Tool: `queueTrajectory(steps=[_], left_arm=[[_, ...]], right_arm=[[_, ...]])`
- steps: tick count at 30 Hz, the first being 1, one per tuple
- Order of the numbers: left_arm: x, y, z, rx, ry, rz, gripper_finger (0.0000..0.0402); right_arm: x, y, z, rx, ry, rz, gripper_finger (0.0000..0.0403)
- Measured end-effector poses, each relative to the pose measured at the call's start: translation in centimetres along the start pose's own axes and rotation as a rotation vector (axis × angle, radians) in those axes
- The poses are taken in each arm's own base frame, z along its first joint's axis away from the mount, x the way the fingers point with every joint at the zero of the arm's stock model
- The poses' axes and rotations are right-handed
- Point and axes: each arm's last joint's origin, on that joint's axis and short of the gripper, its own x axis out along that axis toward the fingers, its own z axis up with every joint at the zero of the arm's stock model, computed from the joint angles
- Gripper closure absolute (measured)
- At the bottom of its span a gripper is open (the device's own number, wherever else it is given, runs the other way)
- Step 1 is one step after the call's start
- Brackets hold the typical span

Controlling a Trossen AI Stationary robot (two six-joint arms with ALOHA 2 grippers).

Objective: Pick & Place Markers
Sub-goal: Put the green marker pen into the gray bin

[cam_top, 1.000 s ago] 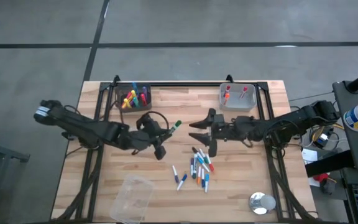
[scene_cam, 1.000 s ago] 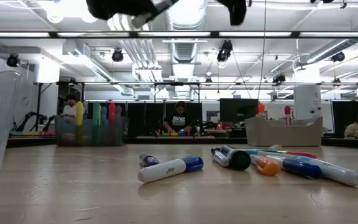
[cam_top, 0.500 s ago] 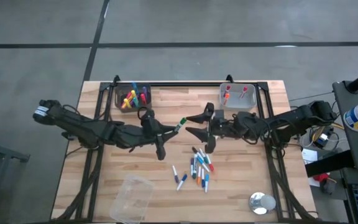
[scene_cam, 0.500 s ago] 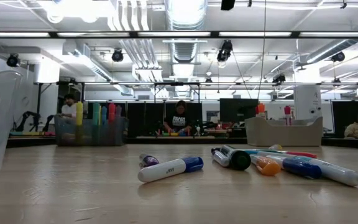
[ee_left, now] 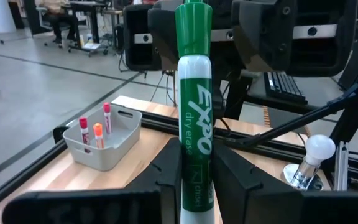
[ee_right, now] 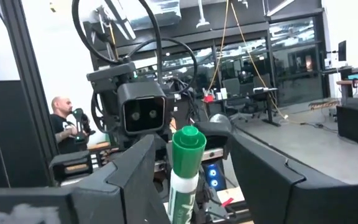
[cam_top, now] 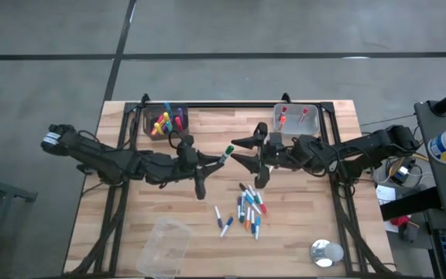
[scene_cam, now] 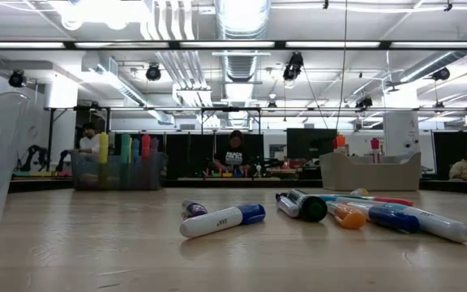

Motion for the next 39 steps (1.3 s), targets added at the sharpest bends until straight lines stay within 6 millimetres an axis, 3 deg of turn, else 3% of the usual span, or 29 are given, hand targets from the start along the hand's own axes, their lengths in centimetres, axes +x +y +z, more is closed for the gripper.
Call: queueTrajectory(steps=[11, 39], left_arm=[[0.2, 0.2, 0.4, 0.002, -0.031, -0.021, 0.0341], [0.2, 0.3, -0.1, 0.030, 0.010, -0.015, 0.0341]], right_arm=[[0.2, 0.0, 0.5, 0.003, -0.008, 0.025, 0.0204], [1.5, 0.4, 2.5, -0.020, 0.240, -0.013, 0.0294]])
